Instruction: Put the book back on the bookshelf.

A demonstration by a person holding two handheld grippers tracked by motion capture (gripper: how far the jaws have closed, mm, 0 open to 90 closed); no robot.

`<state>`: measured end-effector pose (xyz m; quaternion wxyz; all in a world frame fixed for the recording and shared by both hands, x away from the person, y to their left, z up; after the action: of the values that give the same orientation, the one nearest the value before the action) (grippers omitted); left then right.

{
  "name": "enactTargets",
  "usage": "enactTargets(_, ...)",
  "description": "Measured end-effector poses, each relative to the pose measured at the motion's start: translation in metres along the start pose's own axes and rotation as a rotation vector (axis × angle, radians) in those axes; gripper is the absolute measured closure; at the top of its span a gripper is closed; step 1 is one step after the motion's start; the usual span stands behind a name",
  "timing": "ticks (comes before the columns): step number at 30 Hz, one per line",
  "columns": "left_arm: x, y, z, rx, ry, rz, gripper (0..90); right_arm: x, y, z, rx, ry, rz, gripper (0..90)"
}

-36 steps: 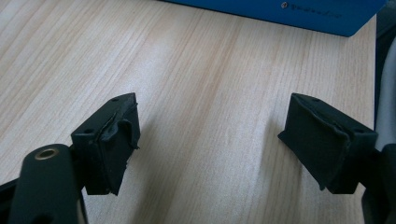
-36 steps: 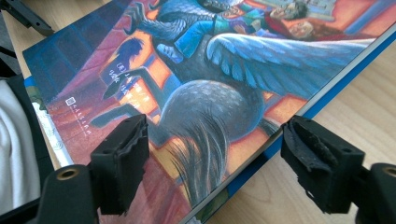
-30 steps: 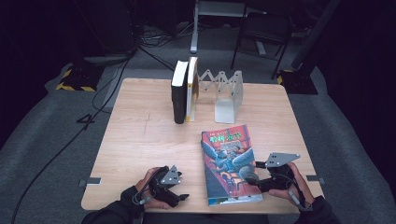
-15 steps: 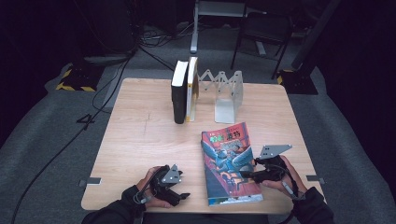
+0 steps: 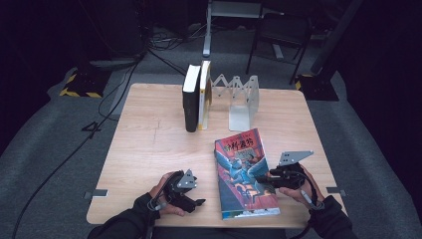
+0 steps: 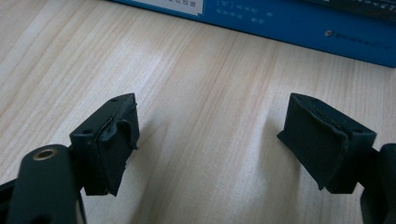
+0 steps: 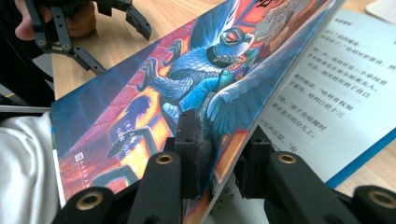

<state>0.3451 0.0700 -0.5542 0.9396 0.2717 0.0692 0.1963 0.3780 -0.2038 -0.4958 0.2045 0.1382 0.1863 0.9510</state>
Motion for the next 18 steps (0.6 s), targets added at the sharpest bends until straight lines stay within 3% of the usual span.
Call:
enactTargets(10,0.014,-0.012,0.008,0.0,0.015,0.038,18.1,0.005,0.001,0.001,-0.041,0.045,-0.027,75.2)
enactTargets(18,0.036,-0.026,0.018,-0.014,0.039,0.066,18.9,0.006,0.003,0.003,-0.058,0.018,-0.018,75.3)
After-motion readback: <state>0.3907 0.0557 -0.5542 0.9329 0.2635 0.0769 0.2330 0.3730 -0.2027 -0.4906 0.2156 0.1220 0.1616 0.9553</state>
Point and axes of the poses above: each handheld gripper's, and its own axes: y roughly backward along the jaws, z roughly out of its top, x roughly to its left, the point moved 7 cm from there along -y, roughly forward along the jaws, and after that the axes turned 14 degrees about -x, right-handed, at the moved point
